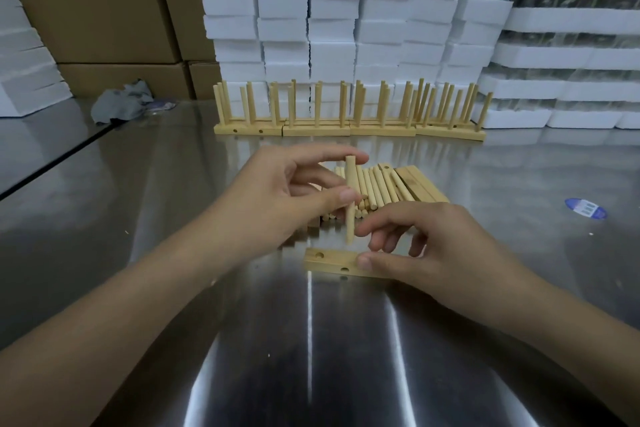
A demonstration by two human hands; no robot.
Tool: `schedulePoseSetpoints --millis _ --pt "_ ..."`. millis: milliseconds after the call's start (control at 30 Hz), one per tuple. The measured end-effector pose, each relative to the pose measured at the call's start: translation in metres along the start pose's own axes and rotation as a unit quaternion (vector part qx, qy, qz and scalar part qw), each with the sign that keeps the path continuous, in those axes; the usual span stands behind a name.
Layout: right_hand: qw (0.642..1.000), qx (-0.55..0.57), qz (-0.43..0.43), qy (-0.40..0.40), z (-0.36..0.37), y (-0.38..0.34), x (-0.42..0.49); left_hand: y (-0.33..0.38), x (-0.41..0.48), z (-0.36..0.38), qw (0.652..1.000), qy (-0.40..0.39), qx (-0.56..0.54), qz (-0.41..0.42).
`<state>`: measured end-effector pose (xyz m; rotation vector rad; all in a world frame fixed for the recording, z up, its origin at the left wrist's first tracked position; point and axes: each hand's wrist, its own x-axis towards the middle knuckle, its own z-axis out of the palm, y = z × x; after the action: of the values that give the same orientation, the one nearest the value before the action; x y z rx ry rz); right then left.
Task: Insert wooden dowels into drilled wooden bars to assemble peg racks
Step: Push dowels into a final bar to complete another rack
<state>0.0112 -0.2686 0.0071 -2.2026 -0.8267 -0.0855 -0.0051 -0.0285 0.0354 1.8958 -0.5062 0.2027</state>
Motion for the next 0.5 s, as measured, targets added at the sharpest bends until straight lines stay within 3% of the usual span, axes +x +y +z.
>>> schedulePoseSetpoints --millis 133,500 --pt "0.999 -0.041 -0.006 -0.033 0.0 0.002 0.001 0.001 -0.003 -0.022 0.997 -0.067 0.042 -0.026" --pt "0.998 -0.049 -0.004 -0.037 -0.001 0.002 0.002 0.006 -0.002 -0.033 0.989 -0.135 0.043 -0.039"
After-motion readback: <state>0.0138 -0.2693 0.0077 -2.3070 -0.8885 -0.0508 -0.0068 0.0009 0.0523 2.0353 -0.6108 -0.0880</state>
